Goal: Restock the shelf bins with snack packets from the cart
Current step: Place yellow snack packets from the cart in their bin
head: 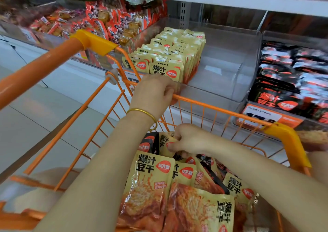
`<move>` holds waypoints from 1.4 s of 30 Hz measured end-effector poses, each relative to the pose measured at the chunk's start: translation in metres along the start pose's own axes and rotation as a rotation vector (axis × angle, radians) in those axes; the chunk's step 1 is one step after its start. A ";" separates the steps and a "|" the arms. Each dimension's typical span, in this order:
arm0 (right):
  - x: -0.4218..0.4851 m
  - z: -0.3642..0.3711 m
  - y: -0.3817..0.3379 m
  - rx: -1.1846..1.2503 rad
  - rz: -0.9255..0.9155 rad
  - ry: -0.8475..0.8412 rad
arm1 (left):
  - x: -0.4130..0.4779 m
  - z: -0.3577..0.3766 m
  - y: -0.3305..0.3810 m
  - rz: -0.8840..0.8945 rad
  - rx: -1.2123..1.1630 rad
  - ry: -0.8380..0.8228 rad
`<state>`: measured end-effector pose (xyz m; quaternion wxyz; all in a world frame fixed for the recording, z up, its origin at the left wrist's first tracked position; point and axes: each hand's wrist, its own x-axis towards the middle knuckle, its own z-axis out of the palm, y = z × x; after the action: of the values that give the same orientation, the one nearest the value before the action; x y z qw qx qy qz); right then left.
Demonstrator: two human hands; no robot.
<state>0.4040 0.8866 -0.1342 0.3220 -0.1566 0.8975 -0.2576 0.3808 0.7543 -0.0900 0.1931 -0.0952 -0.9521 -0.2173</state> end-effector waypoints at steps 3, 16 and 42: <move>-0.013 -0.019 0.004 0.226 -0.036 0.023 | 0.002 -0.002 0.002 0.035 -0.090 0.023; -0.040 -0.083 -0.003 0.666 -0.296 0.487 | 0.004 -0.014 0.014 -0.232 -0.636 -0.155; 0.042 -0.098 -0.032 -0.090 -0.338 0.908 | 0.003 0.006 -0.011 -0.184 0.014 0.040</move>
<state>0.3117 0.8771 -0.0730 -0.1558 -0.1858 0.9195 -0.3094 0.3735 0.7479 -0.0978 0.1919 -0.0017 -0.9542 -0.2295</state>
